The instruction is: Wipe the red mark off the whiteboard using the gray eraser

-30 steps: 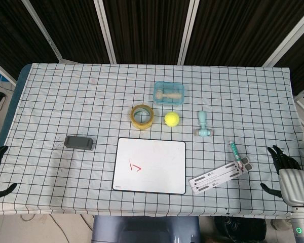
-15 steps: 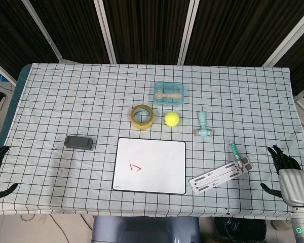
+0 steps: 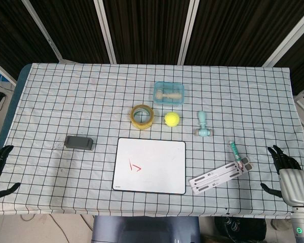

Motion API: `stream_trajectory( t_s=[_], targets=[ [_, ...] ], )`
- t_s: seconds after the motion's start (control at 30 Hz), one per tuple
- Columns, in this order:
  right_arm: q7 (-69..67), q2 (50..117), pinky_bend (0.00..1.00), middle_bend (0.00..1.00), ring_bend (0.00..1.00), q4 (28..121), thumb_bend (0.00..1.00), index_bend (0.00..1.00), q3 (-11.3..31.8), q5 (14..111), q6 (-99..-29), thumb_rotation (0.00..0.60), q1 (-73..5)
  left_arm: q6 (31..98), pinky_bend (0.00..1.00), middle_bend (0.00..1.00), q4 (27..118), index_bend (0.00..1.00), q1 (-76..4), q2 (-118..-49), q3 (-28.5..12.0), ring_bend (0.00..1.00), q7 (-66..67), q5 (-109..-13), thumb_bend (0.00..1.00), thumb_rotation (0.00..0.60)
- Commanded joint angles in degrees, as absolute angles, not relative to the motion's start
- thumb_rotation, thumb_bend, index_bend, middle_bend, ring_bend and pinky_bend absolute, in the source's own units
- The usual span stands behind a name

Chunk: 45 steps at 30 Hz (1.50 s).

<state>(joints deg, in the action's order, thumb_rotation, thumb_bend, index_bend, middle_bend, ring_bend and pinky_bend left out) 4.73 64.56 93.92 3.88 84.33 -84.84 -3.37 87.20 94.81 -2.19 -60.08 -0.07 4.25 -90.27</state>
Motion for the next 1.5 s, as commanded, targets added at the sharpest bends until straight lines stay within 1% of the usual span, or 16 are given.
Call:
stream_trajectory(
  t_s=[0.03, 0.23, 0.4, 0.57, 0.73, 0.8, 1.0, 1.2, 1.37, 1.5],
  targets=[
    [4.6, 64.5, 0.22, 0.08, 0.19, 93.9, 0.07, 0.04, 3.8, 84.4, -84.9, 0.6, -3.3, 85.3, 0.04, 0.08, 95.2, 0.0, -3.5, -59.9, -0.5, 0.0, 4.8, -89.5, 0.09, 0.6],
    [4.5, 64.5, 0.22, 0.08, 0.19, 93.9, 0.07, 0.04, 3.8, 84.4, -84.8, 0.6, -3.4, 80.5, 0.04, 0.08, 99.2, 0.0, -6.5, -57.4, -0.5, 0.0, 5.4, -90.2, 0.09, 0.6],
    [4.6, 64.5, 0.22, 0.08, 0.19, 94.0, 0.07, 0.04, 3.9, 84.4, -84.8, 0.6, -3.4, 76.8, 0.04, 0.08, 102.1, 0.0, -9.2, -57.3, -1.9, 0.0, 11.9, -88.0, 0.09, 0.6],
    [4.5, 64.5, 0.21, 0.08, 0.19, 94.0, 0.07, 0.04, 3.9, 84.3, -84.8, 0.6, -3.3, 74.4, 0.04, 0.08, 104.9, 0.0, -12.1, -59.6, -5.2, 0.0, 22.5, -82.0, 0.09, 0.6],
    [4.5, 64.5, 0.22, 0.08, 0.19, 94.0, 0.08, 0.04, 3.9, 84.2, -84.6, 0.6, -3.4, 70.3, 0.04, 0.09, 107.6, 0.0, -15.5, -61.6, -7.0, 0.0, 30.1, -76.2, 0.09, 0.6],
    [4.5, 64.5, 0.22, 0.08, 0.19, 94.0, 0.08, 0.04, 3.9, 84.2, -84.7, 0.6, -3.4, 67.8, 0.04, 0.09, 108.0, 0.0, -17.5, -62.4, -7.7, 0.0, 32.6, -73.6, 0.09, 0.6],
    [4.5, 64.6, 0.22, 0.08, 0.19, 94.0, 0.08, 0.04, 3.9, 84.0, -84.7, 0.6, -3.3, 59.8, 0.04, 0.09, 105.1, 0.0, -24.5, -65.5, -10.8, 0.0, 38.4, -62.5, 0.11, 0.6],
    [5.0, 64.7, 0.22, 0.08, 0.19, 94.0, 0.07, 0.04, 4.0, 83.6, -84.4, 0.6, -3.4, 53.5, 0.04, 0.13, 99.1, 0.0, -31.4, -69.2, -12.8, 0.0, 41.5, -53.5, 0.12, 0.6],
    [5.3, 64.9, 0.22, 0.08, 0.19, 94.1, 0.07, 0.04, 4.0, 83.4, -84.3, 0.6, -3.4, 50.9, 0.04, 0.15, 94.5, 0.0, -36.2, -71.9, -11.8, 0.0, 45.0, -49.5, 0.12, 0.6],
    [5.4, 65.0, 0.22, 0.08, 0.19, 94.1, 0.07, 0.04, 4.0, 83.3, -84.3, 0.6, -3.4, 50.6, 0.04, 0.19, 93.0, 0.02, -38.2, -73.2, -10.3, 0.0, 46.0, -48.1, 0.13, 0.6]
  ],
)
